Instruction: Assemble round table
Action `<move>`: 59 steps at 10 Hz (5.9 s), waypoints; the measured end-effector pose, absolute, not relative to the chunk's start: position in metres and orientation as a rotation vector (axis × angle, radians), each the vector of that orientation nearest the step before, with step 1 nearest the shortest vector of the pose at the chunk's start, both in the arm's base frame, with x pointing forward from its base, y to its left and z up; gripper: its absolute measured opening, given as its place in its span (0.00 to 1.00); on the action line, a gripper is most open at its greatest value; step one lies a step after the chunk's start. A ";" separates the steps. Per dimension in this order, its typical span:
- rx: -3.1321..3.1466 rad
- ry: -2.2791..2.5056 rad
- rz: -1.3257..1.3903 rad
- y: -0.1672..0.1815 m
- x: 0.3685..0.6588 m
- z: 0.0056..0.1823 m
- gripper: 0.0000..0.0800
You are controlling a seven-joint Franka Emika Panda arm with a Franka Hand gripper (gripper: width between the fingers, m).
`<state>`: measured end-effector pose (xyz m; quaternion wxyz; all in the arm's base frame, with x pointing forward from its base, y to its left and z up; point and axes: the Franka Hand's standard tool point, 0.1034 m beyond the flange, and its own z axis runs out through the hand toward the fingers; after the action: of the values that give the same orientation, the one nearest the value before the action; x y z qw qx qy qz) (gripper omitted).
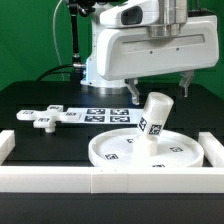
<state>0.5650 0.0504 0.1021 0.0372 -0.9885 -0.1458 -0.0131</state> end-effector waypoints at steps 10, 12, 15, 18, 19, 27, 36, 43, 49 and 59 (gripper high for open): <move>-3.007 -0.473 0.018 0.043 0.565 0.100 0.81; -3.058 -0.419 0.149 0.029 0.562 0.113 0.81; -3.067 -0.316 0.330 0.036 0.555 0.118 0.81; -3.116 -0.360 0.319 0.036 0.558 0.114 0.81; -3.122 -0.399 0.305 0.039 0.560 0.109 0.81; -3.109 -0.447 0.296 0.040 0.565 0.092 0.81; -3.102 -0.472 0.297 0.042 0.571 0.089 0.51; -3.099 0.223 0.207 0.041 0.557 0.089 0.51; -2.973 0.860 0.089 0.038 0.553 0.088 0.51; -2.238 1.992 0.125 0.048 0.547 0.082 0.51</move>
Offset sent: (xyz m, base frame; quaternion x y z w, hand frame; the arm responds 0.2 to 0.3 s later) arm 0.0168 -0.0184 0.0011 -0.0306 0.0077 -0.0611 0.9976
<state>0.5473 0.0481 0.0825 0.0715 -0.7445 0.6625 0.0416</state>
